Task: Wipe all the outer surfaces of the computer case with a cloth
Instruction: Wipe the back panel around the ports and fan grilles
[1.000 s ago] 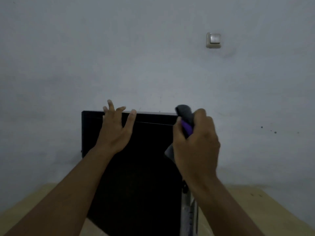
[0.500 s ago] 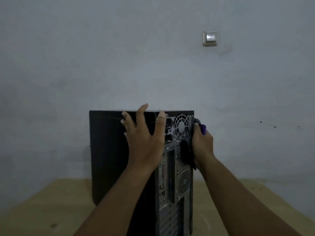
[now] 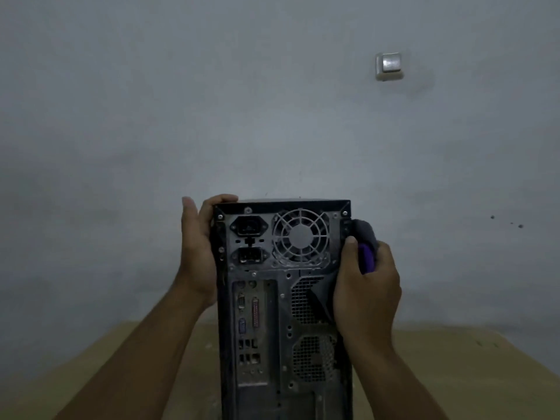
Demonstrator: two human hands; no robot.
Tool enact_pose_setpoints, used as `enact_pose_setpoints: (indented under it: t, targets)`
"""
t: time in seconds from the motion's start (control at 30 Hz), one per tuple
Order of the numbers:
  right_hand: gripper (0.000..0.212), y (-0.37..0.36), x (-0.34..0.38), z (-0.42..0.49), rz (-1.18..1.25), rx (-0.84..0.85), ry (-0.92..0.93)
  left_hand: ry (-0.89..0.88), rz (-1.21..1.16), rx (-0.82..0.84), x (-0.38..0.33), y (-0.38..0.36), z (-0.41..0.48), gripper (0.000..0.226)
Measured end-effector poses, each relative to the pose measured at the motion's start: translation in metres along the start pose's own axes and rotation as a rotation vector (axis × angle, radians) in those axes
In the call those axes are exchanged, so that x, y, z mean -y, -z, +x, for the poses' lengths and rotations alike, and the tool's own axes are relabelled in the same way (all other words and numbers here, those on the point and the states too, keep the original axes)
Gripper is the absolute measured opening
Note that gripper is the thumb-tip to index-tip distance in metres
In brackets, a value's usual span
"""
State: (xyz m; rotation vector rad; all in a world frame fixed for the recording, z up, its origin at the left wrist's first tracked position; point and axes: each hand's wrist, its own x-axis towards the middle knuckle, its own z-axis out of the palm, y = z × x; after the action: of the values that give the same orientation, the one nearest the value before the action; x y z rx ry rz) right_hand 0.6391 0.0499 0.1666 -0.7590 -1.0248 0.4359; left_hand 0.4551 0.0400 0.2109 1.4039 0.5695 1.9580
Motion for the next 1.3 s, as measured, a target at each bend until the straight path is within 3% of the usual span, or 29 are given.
enact_pose_setpoints:
  t: [0.07, 0.17, 0.33, 0.7, 0.77, 0.9, 1.13, 1.3]
  targets:
    - [0.007, -0.004, 0.001, -0.012, 0.011, -0.008, 0.045, 0.024, -0.032, 0.029, 0.0, 0.003, 0.005, 0.063]
    - [0.022, -0.014, -0.001, -0.025, 0.065, -0.01, 0.083, 0.01, -0.011, 0.043, 0.002, 0.007, 0.006, 0.055]
    - [0.035, -0.021, -0.001, -0.023, 0.016, -0.034, 0.326, -0.004, 0.131, -0.013, 0.0, 0.008, 0.009, 0.049]
    - [0.062, -0.04, -0.01, -0.005, -0.527, -0.111, 0.742, -0.114, 0.314, -0.112, 0.005, 0.009, 0.019, 0.041]
    - [0.064, -0.045, -0.006, -0.007, -0.575, -0.078, 0.803, -0.129, 0.31, -0.103, 0.007, 0.01, 0.019, 0.044]
    - [0.064, -0.078, 0.008, -0.026, -0.564, 0.147, 0.96, -0.16, 0.359, -0.107, 0.005, 0.014, 0.02, 0.052]
    - [0.053, -0.049, 0.004, -0.009, -0.635, 0.347, 1.101, -0.211, 0.472, -0.076, -0.001, 0.024, 0.025, 0.045]
    - [0.059, -0.023, -0.01, -0.004, -0.571, 0.141, 0.939, -0.232, 0.377, -0.036, 0.004, 0.025, 0.027, 0.038]
